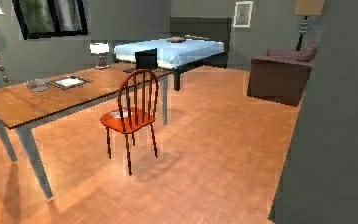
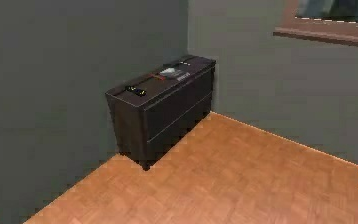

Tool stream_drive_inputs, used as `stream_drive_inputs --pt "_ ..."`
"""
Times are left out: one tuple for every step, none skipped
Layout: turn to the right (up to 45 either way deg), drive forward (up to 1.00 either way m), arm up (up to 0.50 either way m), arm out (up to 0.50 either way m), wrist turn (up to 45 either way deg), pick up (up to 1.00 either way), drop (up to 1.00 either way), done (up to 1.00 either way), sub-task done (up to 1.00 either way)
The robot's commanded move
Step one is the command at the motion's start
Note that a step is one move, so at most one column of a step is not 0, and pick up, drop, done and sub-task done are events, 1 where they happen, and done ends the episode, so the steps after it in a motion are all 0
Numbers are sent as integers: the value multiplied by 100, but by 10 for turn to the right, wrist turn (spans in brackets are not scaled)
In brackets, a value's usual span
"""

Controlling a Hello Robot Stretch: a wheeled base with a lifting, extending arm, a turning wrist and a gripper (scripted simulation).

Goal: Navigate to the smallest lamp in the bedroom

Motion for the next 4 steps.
stream_drive_inputs --pt "0 100 0 0 0 0 0 0 0" --pt "-60 0 0 0 0 0 0 0 0" --pt "0 25 0 0 0 0 0 0 0" --pt "240 0 0 0 0 0 0 0 0"
